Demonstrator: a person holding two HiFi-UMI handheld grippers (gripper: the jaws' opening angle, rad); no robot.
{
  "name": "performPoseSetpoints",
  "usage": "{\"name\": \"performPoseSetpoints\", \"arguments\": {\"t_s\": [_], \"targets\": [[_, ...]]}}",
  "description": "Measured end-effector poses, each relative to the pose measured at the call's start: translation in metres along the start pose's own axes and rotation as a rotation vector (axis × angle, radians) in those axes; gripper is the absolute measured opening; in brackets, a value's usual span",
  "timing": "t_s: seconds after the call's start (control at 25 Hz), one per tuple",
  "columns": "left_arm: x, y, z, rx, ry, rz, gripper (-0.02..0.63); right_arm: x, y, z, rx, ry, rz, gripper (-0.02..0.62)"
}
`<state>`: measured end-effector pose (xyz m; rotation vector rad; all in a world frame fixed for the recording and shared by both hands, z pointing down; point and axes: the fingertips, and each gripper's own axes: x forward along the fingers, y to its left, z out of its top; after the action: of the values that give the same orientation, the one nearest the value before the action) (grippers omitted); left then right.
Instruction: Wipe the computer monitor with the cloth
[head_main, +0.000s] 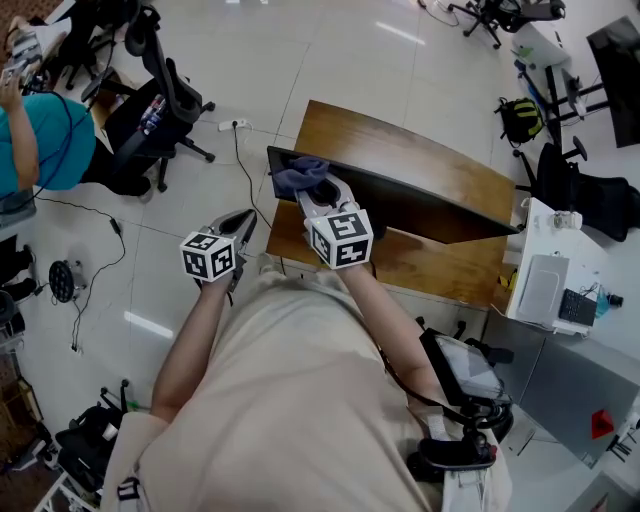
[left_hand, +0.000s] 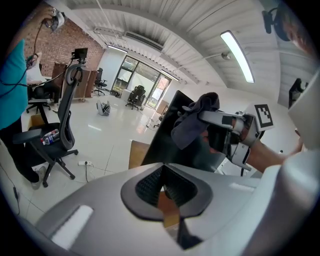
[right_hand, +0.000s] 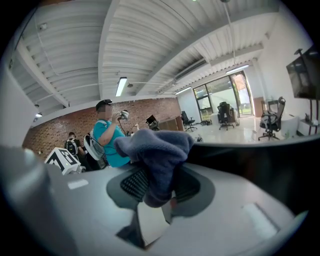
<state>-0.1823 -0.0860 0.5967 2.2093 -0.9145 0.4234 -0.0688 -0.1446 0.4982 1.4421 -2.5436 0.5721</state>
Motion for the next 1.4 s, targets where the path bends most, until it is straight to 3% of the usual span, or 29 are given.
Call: {"name": "performPoseSetpoints", "arguments": {"t_s": [0.92,1.4], "targets": [[0.045,-0.062,0.001,0.058,0.021,-0.051,-0.002,-0.075,-0.072,-0.01,0.068,-0.039,-0.086,0.118],[0.083,-0.117,-0.01,0.072,0.017,-0.086,-0.002,-0.132,-0.124,-0.018,0.072,-0.049,-0.131,0.118]]}}
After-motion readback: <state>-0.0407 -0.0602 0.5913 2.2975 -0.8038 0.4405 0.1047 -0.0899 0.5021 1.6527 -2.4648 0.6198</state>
